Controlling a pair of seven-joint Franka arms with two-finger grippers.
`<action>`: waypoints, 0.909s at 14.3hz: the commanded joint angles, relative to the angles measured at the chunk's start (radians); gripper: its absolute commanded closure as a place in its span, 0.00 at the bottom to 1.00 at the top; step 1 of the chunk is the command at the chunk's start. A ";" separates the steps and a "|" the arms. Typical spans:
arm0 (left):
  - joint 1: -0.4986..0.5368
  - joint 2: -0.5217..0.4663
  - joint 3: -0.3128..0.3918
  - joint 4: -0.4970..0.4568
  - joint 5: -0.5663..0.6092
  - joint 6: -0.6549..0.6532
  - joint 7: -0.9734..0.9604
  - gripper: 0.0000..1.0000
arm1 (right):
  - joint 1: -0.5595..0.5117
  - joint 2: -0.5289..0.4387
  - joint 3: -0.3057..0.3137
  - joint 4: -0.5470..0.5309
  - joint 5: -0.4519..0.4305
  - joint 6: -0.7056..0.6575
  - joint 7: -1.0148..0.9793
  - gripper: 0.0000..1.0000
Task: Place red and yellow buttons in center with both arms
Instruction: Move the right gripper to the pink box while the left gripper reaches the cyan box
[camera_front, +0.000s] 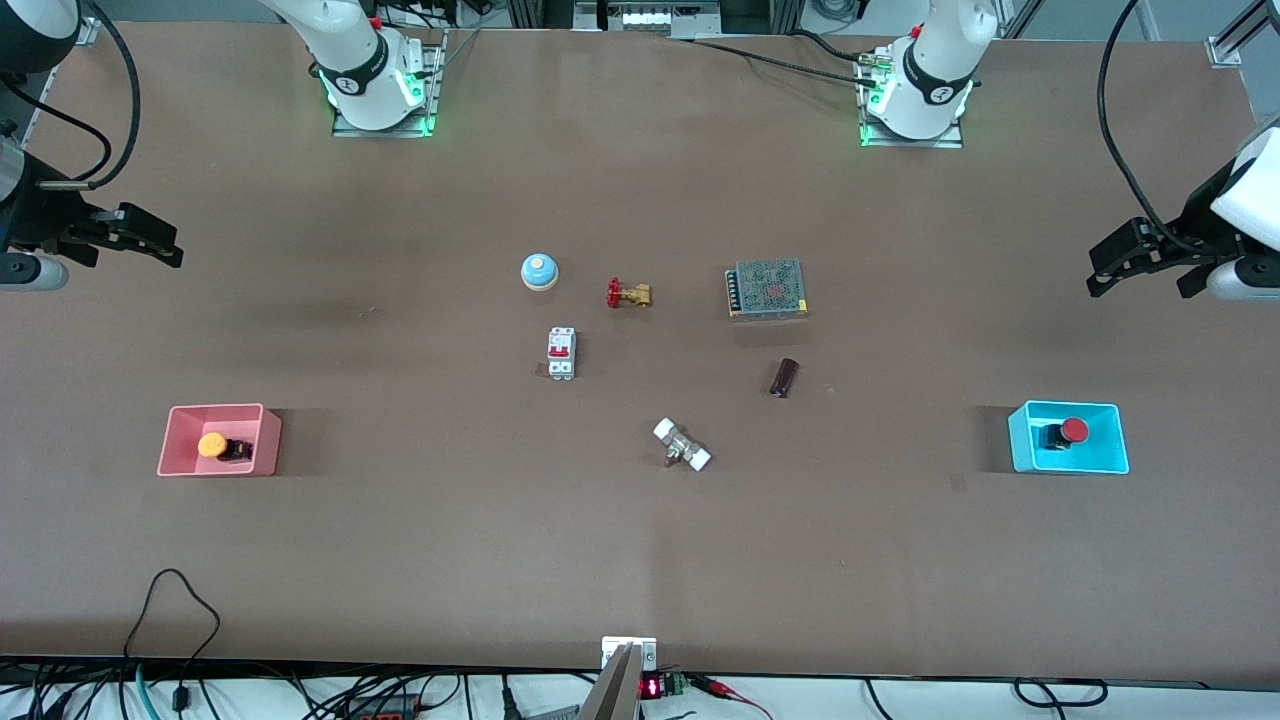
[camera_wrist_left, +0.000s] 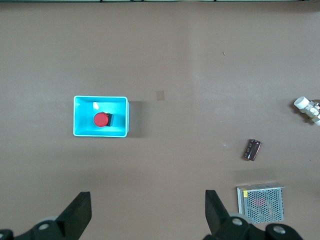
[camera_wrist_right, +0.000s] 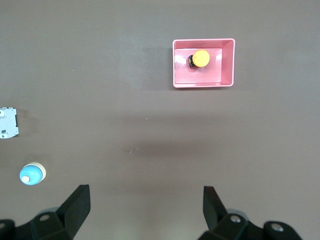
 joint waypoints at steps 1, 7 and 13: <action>0.005 -0.020 -0.005 -0.018 -0.004 0.008 -0.004 0.00 | -0.001 -0.012 0.003 -0.002 0.019 -0.001 0.016 0.00; 0.005 -0.032 -0.005 -0.015 -0.002 0.003 -0.004 0.00 | -0.002 0.009 0.003 0.003 0.022 0.070 0.016 0.00; 0.017 0.045 0.006 -0.002 -0.002 -0.021 -0.065 0.00 | -0.014 0.089 -0.004 0.003 0.021 0.174 0.016 0.00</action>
